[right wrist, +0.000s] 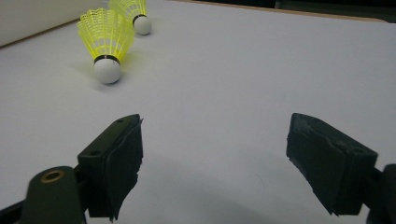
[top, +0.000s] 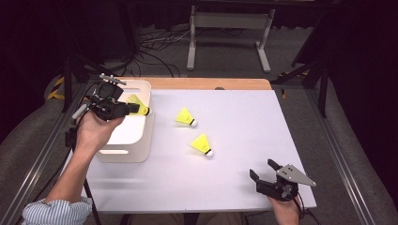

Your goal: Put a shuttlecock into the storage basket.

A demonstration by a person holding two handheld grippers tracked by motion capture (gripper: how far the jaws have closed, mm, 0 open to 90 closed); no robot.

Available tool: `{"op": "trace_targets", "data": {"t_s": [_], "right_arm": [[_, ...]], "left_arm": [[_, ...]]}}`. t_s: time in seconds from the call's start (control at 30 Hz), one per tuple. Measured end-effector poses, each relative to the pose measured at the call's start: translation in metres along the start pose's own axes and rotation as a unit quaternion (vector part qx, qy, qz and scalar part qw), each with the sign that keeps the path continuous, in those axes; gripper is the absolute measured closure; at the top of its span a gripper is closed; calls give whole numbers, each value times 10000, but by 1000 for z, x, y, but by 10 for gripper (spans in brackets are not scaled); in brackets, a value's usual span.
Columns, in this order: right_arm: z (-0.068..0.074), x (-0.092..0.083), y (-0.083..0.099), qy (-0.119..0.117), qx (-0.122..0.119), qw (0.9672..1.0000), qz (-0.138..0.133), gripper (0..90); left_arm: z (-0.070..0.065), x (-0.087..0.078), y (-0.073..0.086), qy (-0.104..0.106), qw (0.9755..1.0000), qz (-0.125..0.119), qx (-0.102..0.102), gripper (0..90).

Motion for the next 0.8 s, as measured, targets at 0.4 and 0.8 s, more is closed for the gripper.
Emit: {"op": "trace_targets", "data": {"t_s": [0.4,0.8], "right_arm": [[0,0,0,-15,23,10000,-4,189],[0,0,0,12,11,10000,-11,189]], "left_arm": [[17,-2,3,-230,9996,44,-157,900],[39,15,8,-438,9982,252,-337,900]]}}
Point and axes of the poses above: each handheld gripper's, and its own axes: x roughly forward along the jaws, y roughly out of its underside, z roughly to its left, the point moved 9 cm from there along x, roughly forward along the jaws, and after that the axes turned 4 degrees about y, right-handed, at the moved point
